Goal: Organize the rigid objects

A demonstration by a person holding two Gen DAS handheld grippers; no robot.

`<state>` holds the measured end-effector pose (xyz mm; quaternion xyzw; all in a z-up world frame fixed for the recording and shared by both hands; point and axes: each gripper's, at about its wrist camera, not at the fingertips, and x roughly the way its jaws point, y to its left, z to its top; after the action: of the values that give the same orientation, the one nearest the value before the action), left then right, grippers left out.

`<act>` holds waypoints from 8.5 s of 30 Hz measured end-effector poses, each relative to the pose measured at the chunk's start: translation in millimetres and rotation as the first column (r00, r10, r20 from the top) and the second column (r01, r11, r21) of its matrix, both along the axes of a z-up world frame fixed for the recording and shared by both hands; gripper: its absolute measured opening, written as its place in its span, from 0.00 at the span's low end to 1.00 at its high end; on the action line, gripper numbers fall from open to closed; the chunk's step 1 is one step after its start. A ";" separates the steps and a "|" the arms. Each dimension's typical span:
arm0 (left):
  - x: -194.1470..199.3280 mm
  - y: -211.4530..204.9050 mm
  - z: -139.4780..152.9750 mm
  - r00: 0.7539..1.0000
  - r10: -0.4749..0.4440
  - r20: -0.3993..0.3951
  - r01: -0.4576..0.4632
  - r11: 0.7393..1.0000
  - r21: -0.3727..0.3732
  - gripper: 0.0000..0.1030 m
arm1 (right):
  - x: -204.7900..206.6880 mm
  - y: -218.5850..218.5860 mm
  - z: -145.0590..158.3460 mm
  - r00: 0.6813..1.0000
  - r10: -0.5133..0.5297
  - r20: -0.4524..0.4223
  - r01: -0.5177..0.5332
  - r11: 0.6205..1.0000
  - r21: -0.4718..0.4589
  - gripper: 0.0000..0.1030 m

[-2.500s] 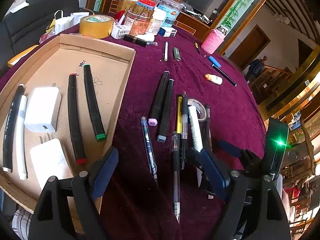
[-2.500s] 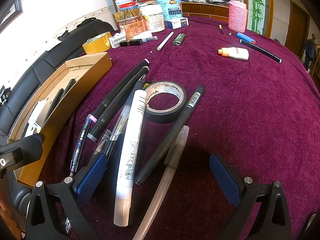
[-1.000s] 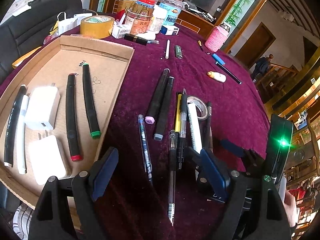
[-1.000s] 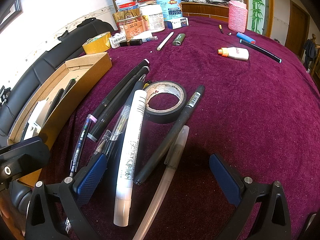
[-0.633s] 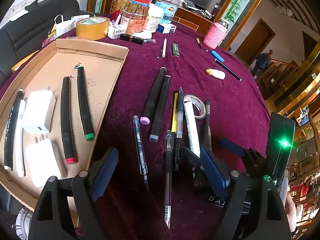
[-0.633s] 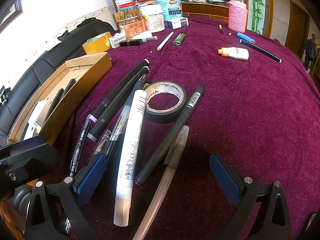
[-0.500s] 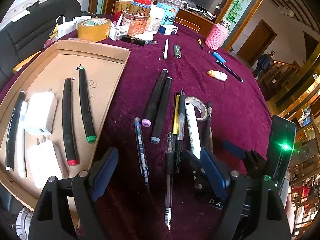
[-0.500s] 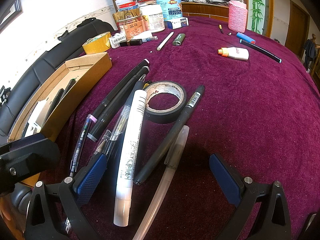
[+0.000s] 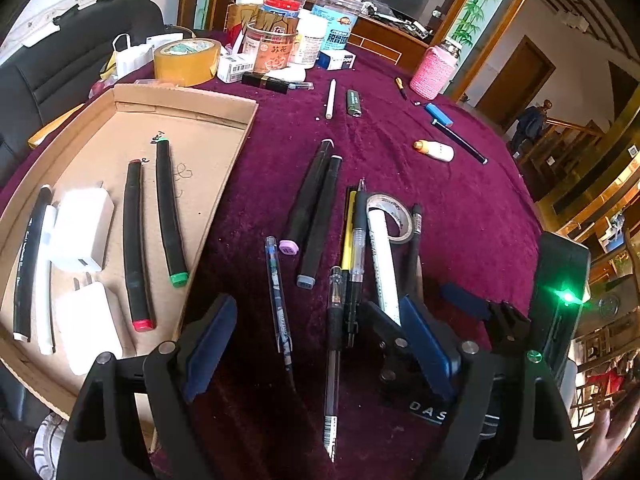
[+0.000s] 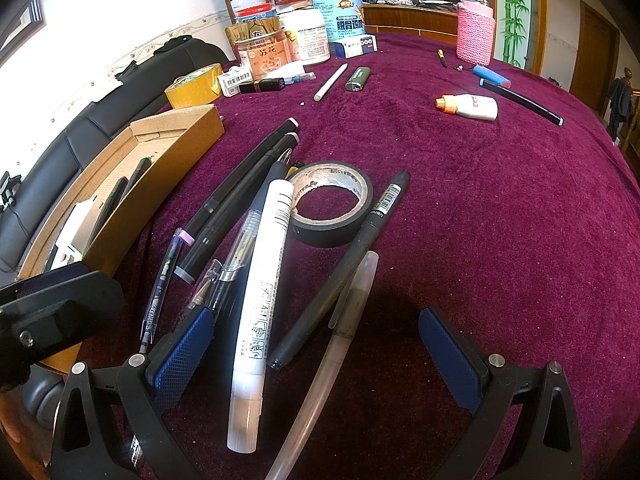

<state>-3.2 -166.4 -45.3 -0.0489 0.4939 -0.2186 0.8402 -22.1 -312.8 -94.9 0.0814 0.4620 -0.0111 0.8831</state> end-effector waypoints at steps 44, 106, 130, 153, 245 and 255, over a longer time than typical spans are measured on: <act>-8.2 -0.7 -8.9 1.000 -0.016 -0.027 0.015 1.000 -0.009 0.81 | 0.4 0.0 -0.5 1.000 0.000 0.000 0.000 1.000 0.000 1.00; -1.3 9.3 -11.8 0.999 0.010 -0.041 -0.010 1.000 -0.017 0.81 | 0.3 0.3 -0.6 1.000 0.001 0.000 -0.001 1.000 0.000 1.00; -2.0 6.0 -10.8 0.999 0.007 -0.038 -0.007 1.000 -0.007 0.81 | 0.2 0.3 -0.7 1.000 0.001 0.000 -0.001 1.000 0.001 1.00; 2.5 11.2 -7.3 0.999 0.021 -0.033 -0.021 1.000 -0.007 0.81 | 0.1 0.0 -1.1 1.000 0.001 0.000 -0.001 1.000 0.000 1.00; 3.7 8.6 -2.8 0.999 -0.046 0.020 0.046 0.999 0.001 0.53 | -27.5 -17.9 7.1 0.999 -0.037 -0.007 0.038 0.986 0.165 0.23; -11.5 -23.0 -4.0 0.991 -0.136 0.017 0.136 0.990 0.034 0.48 | -48.5 -14.0 4.3 0.998 -0.064 0.001 0.063 0.995 0.075 0.09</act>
<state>-14.7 -189.4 -49.3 0.0009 0.4912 -0.2676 0.8289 -70.6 -326.7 -90.6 0.1293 0.4580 -0.0217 0.8793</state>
